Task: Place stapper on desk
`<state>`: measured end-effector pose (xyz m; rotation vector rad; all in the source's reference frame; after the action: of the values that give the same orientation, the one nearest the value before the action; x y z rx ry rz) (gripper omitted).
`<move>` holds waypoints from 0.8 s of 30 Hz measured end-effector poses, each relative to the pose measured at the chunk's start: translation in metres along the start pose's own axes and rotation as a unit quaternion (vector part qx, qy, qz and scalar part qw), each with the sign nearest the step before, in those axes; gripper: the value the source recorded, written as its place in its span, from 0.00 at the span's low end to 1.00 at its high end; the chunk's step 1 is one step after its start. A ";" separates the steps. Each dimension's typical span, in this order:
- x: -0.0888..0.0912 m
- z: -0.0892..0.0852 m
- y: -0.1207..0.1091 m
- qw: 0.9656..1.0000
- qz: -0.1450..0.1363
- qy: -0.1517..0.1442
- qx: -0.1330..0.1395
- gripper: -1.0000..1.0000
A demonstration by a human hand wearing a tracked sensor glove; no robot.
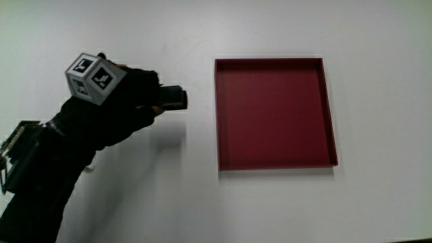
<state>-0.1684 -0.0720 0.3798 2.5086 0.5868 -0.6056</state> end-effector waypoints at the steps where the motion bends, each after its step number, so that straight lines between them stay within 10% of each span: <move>1: 0.000 0.003 -0.004 1.000 0.021 0.019 -0.012 0.50; 4: -0.008 -0.002 -0.010 0.997 0.069 0.023 -0.025 0.50; 24: -0.065 -0.045 -0.007 0.993 0.108 -0.016 -0.051 0.50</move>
<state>-0.2110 -0.0608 0.4462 2.4196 0.3203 -0.5212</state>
